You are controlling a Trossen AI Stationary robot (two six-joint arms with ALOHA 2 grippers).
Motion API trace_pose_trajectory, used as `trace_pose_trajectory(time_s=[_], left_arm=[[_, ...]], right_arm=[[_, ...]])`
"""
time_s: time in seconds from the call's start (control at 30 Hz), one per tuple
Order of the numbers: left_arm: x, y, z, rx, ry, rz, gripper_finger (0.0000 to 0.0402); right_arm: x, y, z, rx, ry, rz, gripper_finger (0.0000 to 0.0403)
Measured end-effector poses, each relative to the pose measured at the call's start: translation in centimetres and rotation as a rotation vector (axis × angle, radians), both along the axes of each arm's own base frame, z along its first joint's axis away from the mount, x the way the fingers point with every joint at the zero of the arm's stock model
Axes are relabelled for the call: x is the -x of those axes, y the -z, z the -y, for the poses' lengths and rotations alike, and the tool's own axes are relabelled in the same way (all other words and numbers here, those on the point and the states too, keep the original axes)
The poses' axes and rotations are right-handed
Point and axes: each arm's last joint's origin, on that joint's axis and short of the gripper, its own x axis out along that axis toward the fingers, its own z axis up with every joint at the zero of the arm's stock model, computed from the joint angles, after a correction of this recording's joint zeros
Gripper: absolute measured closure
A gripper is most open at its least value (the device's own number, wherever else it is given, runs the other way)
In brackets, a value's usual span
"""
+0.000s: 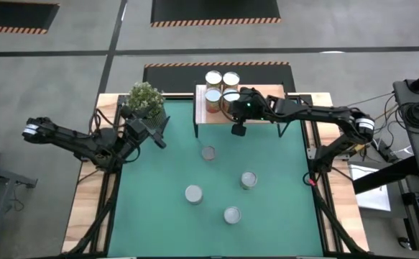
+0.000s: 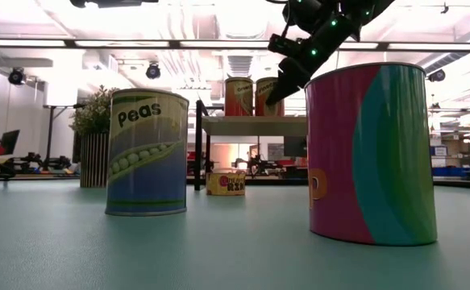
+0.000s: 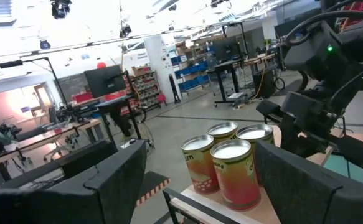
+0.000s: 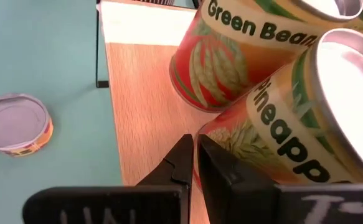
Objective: Pick and place cans onto a shelf
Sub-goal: Put the canned pineapple on the shelf, then put the canned spaghetti sauce on the shelf
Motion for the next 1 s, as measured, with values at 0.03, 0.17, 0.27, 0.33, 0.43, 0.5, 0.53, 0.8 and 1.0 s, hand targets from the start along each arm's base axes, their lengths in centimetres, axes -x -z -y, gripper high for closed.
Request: trace_pose_trajectory(time_s=[0.03,0.17,0.27,0.33,0.43,0.5,0.53,0.8,1.0], left_arm=[[0.0,0.0,0.0,0.000,0.000,0.000,0.0122],[0.0,0.0,0.0,0.000,0.000,-0.001,0.0122],[0.0,0.0,0.0,0.000,0.000,-0.001,0.0122],[0.0,0.0,0.0,0.000,0.000,0.000,0.0122],[0.0,0.0,0.0,0.000,0.000,-0.001,0.0122],[0.0,0.0,0.0,0.000,0.000,0.000,0.0122],[0.0,0.0,0.0,0.000,0.000,0.000,0.0122],[0.0,0.0,0.0,0.000,0.000,0.000,0.0122],[0.0,0.0,0.0,0.000,0.000,0.000,0.0122]], right_arm=[[0.0,-0.1,0.0,0.003,0.001,0.004,0.0390],[0.0,-0.1,0.0,0.010,0.001,0.003,0.0390],[0.0,-0.1,0.2,0.011,0.004,0.005,0.0390],[0.1,-0.1,0.2,0.012,0.007,0.005,0.0390],[0.1,-0.1,0.4,0.015,0.011,0.006,0.0390],[0.2,-0.1,0.6,0.016,0.016,0.006,0.0390],[0.2,-0.1,0.7,0.019,0.016,0.004,0.0390],[0.2,-0.2,0.7,-0.006,-0.008,0.016,0.0390],[0.6,-1.3,-0.2,-0.063,-0.061,0.078,0.0390]])
